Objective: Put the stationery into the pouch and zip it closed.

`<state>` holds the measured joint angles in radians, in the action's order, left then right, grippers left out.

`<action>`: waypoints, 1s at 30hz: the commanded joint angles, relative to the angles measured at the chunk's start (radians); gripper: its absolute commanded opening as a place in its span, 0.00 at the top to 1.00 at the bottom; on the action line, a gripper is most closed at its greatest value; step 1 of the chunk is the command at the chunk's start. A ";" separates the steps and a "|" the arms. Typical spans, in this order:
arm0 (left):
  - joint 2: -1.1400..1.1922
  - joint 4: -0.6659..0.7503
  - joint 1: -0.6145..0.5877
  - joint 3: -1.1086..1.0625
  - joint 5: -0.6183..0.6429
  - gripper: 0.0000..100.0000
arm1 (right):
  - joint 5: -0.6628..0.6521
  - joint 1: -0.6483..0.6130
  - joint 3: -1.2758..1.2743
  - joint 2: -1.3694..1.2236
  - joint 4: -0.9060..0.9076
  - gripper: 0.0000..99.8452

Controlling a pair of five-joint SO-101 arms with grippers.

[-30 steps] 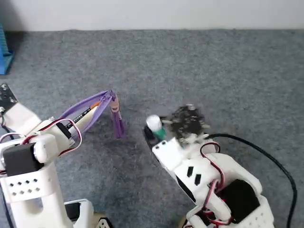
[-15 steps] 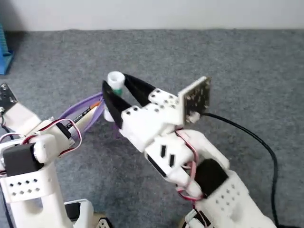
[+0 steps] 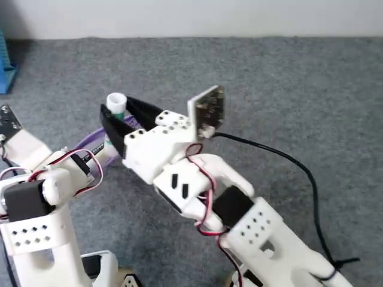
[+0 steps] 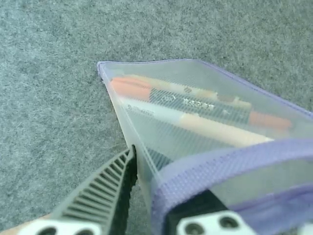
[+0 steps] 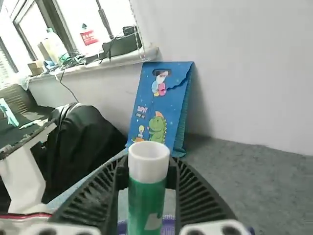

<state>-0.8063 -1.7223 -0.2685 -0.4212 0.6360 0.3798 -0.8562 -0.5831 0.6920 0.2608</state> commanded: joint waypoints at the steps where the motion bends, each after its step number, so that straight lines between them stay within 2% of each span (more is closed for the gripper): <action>1: 0.012 0.026 0.011 -0.013 0.008 0.99 | 0.044 -0.004 0.026 -0.058 -0.088 0.99; 7: 0.012 0.025 0.011 -0.013 0.008 0.99 | 0.044 -0.004 0.026 -0.186 -0.188 0.99; 14: 0.012 0.023 0.011 -0.013 0.008 0.99 | 0.046 -0.038 0.026 -0.176 -0.013 0.99; 16: 0.012 0.026 0.011 -0.013 0.008 0.99 | 0.046 -0.042 0.026 -0.165 0.062 0.95; 20: 0.011 0.025 0.011 -0.013 0.008 0.99 | 0.048 -0.041 0.029 -0.128 0.159 0.81; 22: 0.009 0.025 0.009 -0.013 0.008 0.99 | 0.043 -0.039 0.031 -0.088 0.193 0.78; 25: 0.009 0.026 0.009 -0.013 0.008 0.99 | 0.041 -0.028 0.031 0.001 0.265 0.81; 30: 0.005 0.025 0.009 -0.013 0.008 0.99 | 0.041 0.068 0.029 0.143 0.407 0.90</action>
<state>-0.8063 -1.7223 -0.2670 -0.4227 0.6360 0.4181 -0.8531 -0.5815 0.7472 0.6045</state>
